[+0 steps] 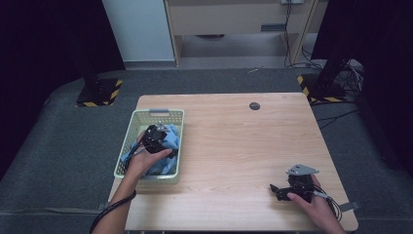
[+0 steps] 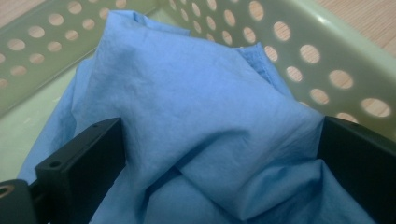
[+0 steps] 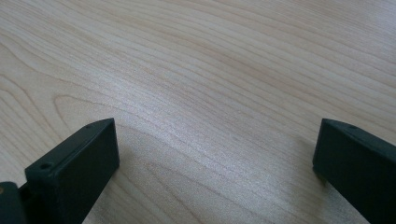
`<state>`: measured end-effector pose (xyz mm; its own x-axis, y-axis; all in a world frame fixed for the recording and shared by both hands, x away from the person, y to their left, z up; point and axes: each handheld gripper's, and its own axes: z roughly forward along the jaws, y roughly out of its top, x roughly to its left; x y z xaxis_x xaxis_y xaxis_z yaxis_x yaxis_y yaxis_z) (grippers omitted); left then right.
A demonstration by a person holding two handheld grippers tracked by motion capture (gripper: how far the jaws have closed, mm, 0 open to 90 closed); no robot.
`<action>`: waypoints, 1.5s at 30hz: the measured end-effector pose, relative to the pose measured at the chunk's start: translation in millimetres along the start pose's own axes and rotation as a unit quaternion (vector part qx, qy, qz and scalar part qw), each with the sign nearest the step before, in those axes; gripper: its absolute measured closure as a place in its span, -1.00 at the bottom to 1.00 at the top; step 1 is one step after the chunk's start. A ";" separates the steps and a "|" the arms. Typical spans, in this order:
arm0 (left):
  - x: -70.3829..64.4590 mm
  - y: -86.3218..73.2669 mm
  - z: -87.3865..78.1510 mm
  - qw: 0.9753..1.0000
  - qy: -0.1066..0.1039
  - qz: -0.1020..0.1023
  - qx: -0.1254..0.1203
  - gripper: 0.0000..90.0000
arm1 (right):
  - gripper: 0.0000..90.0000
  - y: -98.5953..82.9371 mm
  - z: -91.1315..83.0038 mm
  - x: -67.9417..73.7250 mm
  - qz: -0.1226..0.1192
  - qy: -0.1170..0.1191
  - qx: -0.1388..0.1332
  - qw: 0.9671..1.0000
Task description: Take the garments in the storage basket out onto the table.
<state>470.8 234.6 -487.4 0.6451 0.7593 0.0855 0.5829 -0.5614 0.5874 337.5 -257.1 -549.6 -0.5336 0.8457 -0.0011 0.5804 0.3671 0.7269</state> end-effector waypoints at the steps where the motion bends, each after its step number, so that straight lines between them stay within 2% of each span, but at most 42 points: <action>1: 0.6 -0.4 1.1 1.000 -0.001 0.000 0.002 -1.00 | -0.99 0.0 0.0 0.0 0.000 0.000 0.000 1.000; 8: 6.1 -5.6 11.6 1.000 -0.009 -0.005 0.017 -1.00 | -0.99 0.0 0.0 0.0 0.000 0.000 0.000 1.000; 13: 9.2 -9.3 15.8 1.000 -0.015 -0.013 0.015 -1.00 | -0.99 -0.1 0.0 0.1 0.000 -0.001 -0.001 1.000; 17: 10.4 -11.6 19.3 1.000 -0.020 -0.009 0.016 -1.00 | -0.99 -0.1 0.0 0.1 0.000 -0.001 0.000 1.000; 24: 11.6 -9.9 24.6 0.999 -0.025 -0.016 0.030 -1.00 | -0.99 -0.2 -0.1 0.3 0.001 -0.001 0.000 1.000; 29: 15.2 -12.9 27.1 0.999 -0.033 -0.031 0.020 -1.00 | -0.99 -0.2 -0.1 0.3 0.001 -0.001 0.000 1.000; 36: 15.6 -10.7 28.6 0.999 -0.033 -0.022 0.030 -1.00 | -0.99 -0.2 -0.1 0.3 0.001 -0.001 0.000 1.000; 45: 12.9 -13.4 29.6 0.999 -0.027 -0.013 0.023 -1.00 | -0.99 -0.2 -0.1 0.3 0.001 -0.002 0.000 1.000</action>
<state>485.9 242.2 -518.0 0.6551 0.7551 0.0268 0.6204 -0.5578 0.5513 337.2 -257.0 -549.7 -0.5304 0.8477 -0.0016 0.5811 0.3650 0.7274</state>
